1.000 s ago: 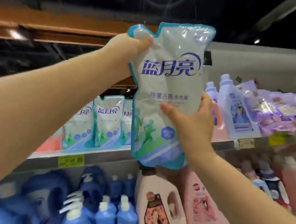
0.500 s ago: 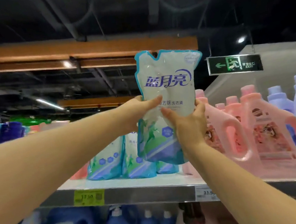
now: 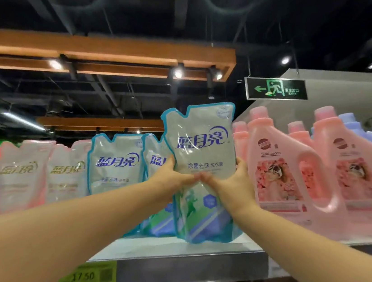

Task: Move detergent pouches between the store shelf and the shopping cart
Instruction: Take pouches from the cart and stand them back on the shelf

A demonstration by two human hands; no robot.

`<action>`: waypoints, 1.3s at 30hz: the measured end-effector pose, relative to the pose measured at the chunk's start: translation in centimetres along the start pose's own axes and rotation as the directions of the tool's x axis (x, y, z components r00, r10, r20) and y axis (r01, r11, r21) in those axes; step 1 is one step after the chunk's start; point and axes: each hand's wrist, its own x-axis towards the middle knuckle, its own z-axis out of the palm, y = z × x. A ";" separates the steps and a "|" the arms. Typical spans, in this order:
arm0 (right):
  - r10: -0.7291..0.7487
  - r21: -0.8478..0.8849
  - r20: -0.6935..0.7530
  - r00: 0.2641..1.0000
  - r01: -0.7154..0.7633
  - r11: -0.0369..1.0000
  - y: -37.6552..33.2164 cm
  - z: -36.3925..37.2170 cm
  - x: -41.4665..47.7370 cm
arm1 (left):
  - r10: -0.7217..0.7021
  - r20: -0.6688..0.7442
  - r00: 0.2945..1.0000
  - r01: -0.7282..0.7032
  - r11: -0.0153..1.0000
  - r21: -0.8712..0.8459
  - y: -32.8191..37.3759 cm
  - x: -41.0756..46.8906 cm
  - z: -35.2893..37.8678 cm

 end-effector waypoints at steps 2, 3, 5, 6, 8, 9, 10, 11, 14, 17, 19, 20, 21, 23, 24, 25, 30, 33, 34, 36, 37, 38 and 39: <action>0.054 -0.021 0.028 0.998 -0.053 0.998 1.2 0.2 -0.2 | -0.041 0.029 0.999 0.041 0.999 -0.022 -1.5 0.5 0.0; 0.083 -0.018 0.041 0.996 -0.082 0.996 1.5 0.2 -0.1 | -0.044 0.039 0.998 0.045 0.999 -0.026 -1.9 0.8 -0.1; 0.112 -0.042 0.051 0.992 -0.110 0.993 1.7 0.0 0.2 | -0.049 0.054 0.997 0.052 0.998 -0.042 -2.3 1.5 -0.1; 0.115 -0.068 0.056 0.992 -0.112 0.991 1.6 -0.2 0.4 | -0.056 0.073 0.996 0.061 0.996 -0.062 -2.3 1.7 0.0; 0.124 -0.125 0.056 0.991 -0.116 0.985 1.7 -0.6 0.8 | -0.061 0.122 0.991 0.071 0.994 -0.079 -2.5 2.2 0.2; 0.134 -0.153 0.057 0.989 -0.124 0.980 1.8 -0.9 1.0 | -0.055 0.142 0.988 0.065 0.995 -0.070 -2.7 2.4 0.3; 0.155 -0.174 0.064 0.986 -0.142 0.974 1.7 -1.1 1.1 | -0.046 0.155 0.987 0.055 0.997 -0.056 -2.9 2.7 0.4; 0.178 -0.183 0.076 0.981 -0.162 0.970 1.6 -1.4 1.0 | -0.043 0.167 0.985 0.050 0.998 -0.036 -3.3 2.9 0.5; 0.203 -0.249 0.115 0.972 -0.170 0.954 0.7 -2.6 0.1 | -0.058 0.190 0.980 0.042 0.995 0.088 -3.7 3.2 0.2; 0.058 -0.520 0.172 0.983 0.041 0.853 -0.6 -3.7 -1.6 | -0.087 0.241 0.967 -0.045 0.869 0.494 -3.3 3.5 -1.6; -0.065 -0.728 0.282 0.957 0.257 0.635 -1.2 -3.1 -2.9 | 0.075 0.335 0.939 -0.328 0.482 0.812 -3.4 4.0 -3.4; -0.159 -0.799 0.333 0.929 0.368 0.476 -1.2 -2.4 -3.3 | 0.219 0.422 0.880 -0.463 0.193 0.865 -3.5 4.3 -4.2; -0.246 -0.833 0.378 0.893 0.444 0.331 -1.1 -1.7 -3.3 | 0.342 0.526 0.779 -0.537 -0.069 0.841 -3.7 4.8 -5.0; -0.175 -0.842 0.450 0.876 0.481 0.243 -1.3 -0.1 -3.3 | 0.432 0.670 0.604 -0.550 -0.382 0.743 -4.2 5.6 -6.1; -0.067 -0.841 0.473 0.878 0.473 0.261 -0.9 0.4 -3.3 | 0.436 0.703 0.562 -0.526 -0.468 0.710 -4.5 6.1 -6.3; 0.038 -0.852 0.475 0.879 0.449 0.269 -0.7 0.8 -3.2 | 0.403 0.732 0.549 -0.523 -0.518 0.677 -4.9 6.6 -6.2; 0.112 -0.876 0.448 0.887 0.411 0.251 -0.4 1.6 -2.7 | 0.000 0.696 0.718 -0.554 -0.605 0.572 -7.1 8.1 -4.0; 0.129 -0.882 0.441 0.888 0.402 0.245 -0.2 1.4 -2.4 | -0.156 0.620 0.768 -0.561 -0.632 0.535 -6.6 7.7 -2.9; 0.130 -0.883 0.438 0.889 0.398 0.249 0.0 1.2 -2.2 | -0.161 0.624 0.764 -0.568 -0.627 0.533 -6.2 7.4 -2.8; 0.130 -0.885 0.432 0.892 0.391 0.253 0.6 1.0 -1.8 | -0.150 0.654 0.741 -0.600 -0.585 0.545 -5.9 7.2 -3.2; 0.130 -0.887 0.429 0.894 0.389 0.251 1.0 1.0 -1.6 | -0.129 0.692 0.710 -0.613 -0.598 0.516 -5.9 7.2 -3.6; 0.129 -0.887 0.429 0.894 0.391 0.245 1.2 0.9 -1.4 | -0.076 0.758 0.648 -0.618 -0.634 0.464 -6.0 7.2 -3.9; 0.133 -0.889 0.430 0.893 0.393 0.237 1.5 0.9 -1.1 | -0.066 0.769 0.636 -0.612 -0.650 0.451 -5.8 7.1 -4.2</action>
